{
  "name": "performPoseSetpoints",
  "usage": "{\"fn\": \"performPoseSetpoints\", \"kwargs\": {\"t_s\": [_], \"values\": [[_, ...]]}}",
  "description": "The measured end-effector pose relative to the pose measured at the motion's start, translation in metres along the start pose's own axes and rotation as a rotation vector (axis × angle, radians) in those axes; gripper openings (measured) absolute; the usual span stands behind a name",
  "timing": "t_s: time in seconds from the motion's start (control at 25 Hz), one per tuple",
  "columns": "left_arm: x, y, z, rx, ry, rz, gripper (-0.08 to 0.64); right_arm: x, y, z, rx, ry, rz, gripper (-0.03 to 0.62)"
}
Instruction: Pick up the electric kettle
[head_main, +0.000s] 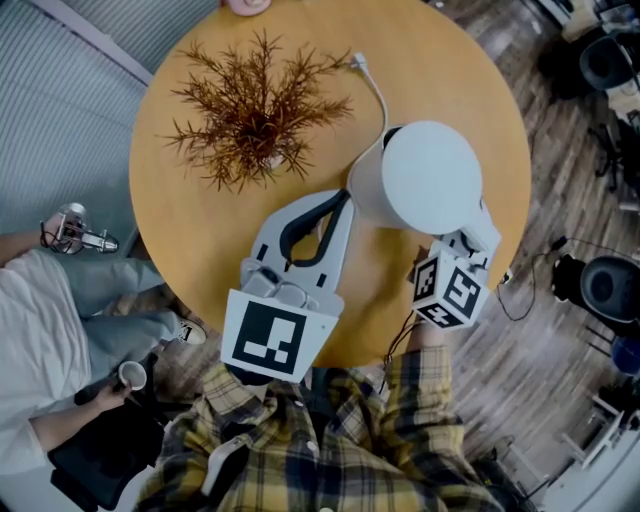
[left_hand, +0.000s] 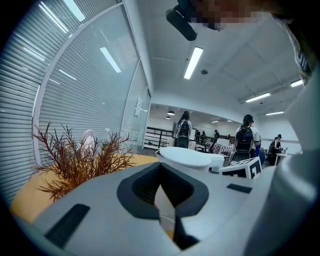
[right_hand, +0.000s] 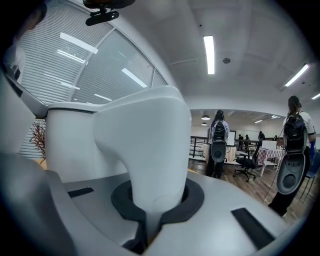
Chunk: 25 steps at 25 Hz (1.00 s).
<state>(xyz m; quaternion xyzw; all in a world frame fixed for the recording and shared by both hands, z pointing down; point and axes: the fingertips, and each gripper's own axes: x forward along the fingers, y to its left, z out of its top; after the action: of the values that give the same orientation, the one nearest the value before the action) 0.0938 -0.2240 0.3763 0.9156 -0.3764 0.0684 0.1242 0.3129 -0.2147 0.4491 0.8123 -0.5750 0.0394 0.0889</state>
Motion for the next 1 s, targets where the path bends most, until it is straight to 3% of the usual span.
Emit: {"fn": "performPoseSetpoints", "kwargs": {"t_s": [0.4, 1.0], "values": [[0.001, 0.001, 0.006, 0.014, -0.009, 0.002, 0.002, 0.0, -0.003, 0.004, 0.076, -0.046, 0.01, 0.029], [-0.005, 0.006, 0.02, 0.013, -0.03, 0.033, 0.002, 0.0, -0.01, 0.022, 0.073, -0.068, 0.026, 0.029]]}}
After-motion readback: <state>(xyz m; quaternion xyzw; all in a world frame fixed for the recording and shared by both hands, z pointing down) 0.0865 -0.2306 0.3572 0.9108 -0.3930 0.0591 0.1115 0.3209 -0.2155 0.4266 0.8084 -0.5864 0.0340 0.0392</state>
